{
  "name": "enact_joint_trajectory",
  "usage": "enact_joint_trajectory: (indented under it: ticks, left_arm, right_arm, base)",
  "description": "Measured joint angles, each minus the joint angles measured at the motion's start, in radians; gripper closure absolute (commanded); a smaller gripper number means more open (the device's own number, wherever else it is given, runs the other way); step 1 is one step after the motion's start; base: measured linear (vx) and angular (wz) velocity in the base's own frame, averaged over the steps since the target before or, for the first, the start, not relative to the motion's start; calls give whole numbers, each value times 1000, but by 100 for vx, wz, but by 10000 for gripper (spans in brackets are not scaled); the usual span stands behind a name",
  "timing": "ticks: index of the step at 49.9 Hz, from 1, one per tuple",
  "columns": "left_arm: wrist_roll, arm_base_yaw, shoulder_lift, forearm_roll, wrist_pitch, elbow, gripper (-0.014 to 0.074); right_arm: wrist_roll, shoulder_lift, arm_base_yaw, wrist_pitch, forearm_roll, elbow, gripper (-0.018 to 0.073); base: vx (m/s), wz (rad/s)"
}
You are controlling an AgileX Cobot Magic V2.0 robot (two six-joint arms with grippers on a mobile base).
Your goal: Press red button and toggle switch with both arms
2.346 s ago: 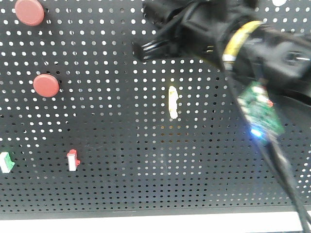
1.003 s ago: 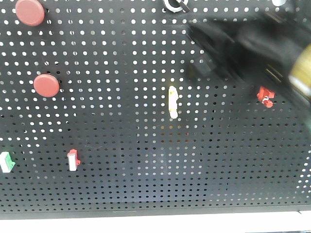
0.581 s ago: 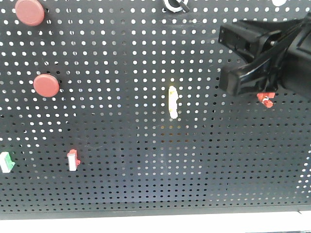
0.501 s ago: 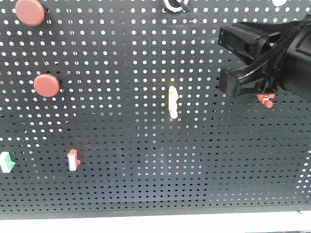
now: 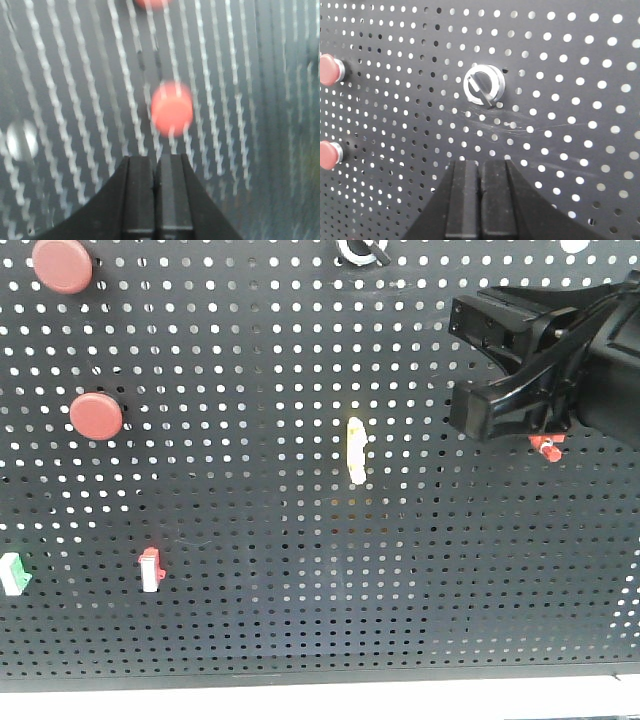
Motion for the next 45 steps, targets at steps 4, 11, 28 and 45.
enact_joint_trajectory:
  ticks: [4,11,28,45]
  left_arm:
    - [0,71,-73,-4,-95,151,594]
    - [0,178,-229,-4,-254,456,594]
    - [-8,229,-710,-8,-298,1056,594]
    - [-10,238,-858,-123,-208,1139,594]
  right_arm:
    - [0,0,0,0,0,0,559]
    - [0,0,0,0,0,0,559]
    - [0,0,0,0,0,0,559]
    - [0,0,2,3,0,1,559]
  base:
    - [0,0]
    - [0,0]
    - [0,0]
    - [0,0]
